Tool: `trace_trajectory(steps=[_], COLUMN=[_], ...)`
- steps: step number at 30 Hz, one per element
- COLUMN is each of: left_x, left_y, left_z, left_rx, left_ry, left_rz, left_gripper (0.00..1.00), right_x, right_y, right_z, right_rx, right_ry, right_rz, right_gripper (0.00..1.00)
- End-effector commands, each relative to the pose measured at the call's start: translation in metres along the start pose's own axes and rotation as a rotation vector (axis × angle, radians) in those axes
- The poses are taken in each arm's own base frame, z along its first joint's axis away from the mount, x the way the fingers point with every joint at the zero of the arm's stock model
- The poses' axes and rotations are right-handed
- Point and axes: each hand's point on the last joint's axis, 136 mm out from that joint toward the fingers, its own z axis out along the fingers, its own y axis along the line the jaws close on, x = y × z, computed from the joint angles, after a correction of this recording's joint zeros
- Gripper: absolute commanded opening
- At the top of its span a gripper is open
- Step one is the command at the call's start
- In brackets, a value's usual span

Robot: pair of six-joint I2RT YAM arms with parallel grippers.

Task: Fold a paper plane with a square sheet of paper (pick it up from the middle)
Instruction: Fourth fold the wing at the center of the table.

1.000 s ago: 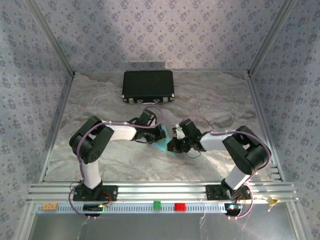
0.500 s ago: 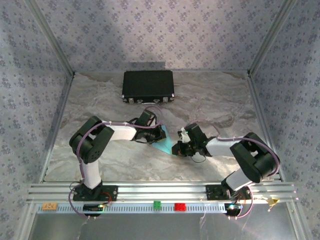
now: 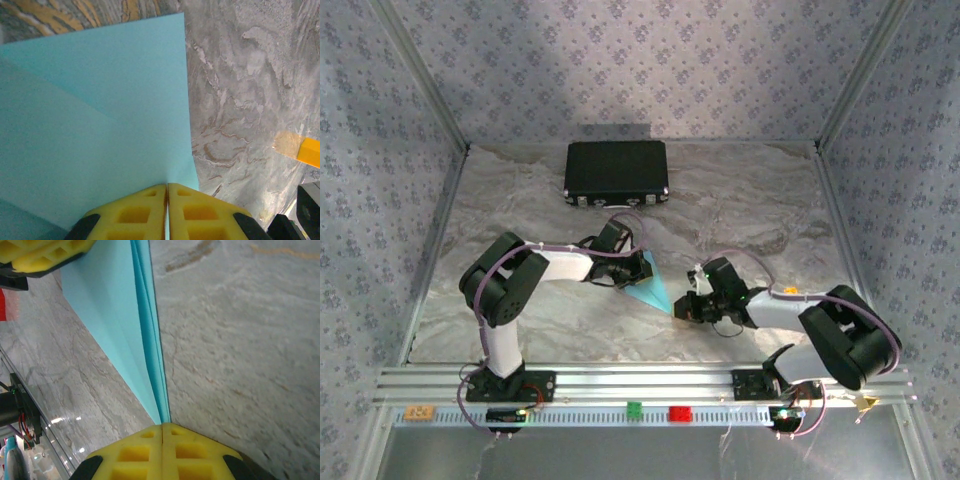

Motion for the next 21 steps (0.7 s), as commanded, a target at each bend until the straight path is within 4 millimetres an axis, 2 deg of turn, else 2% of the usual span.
trace_trajectory(steps=[1,6,9,13,21], left_x=[0.008,0.007,0.008,0.008,0.007], left_y=[0.047,0.046,0.045,0.043,0.043], left_z=[0.007,0.006,0.006,0.007,0.007], left_rx=[-0.140,-0.134,-0.134,-0.129,-0.127], left_ry=[0.009,0.009,0.009,0.012,0.013], left_rz=[-0.051,-0.043,-0.035,-0.032,-0.032], left_gripper=[0.10,0.10,0.10,0.10,0.10], right_x=[0.031,0.003,-0.015,-0.036,-0.061], right_y=[-0.027,0.010,0.027,0.041,0.048], right_z=[-0.007,-0.021,-0.023,-0.009,0.021], right_rx=[0.109,0.051,0.028,0.009,0.004], right_ry=[0.090,0.033,0.010,0.014,0.004], right_rz=[0.097,0.023,-0.018,-0.026,-0.011], right_gripper=[0.03,0.04,0.04,0.04,0.03])
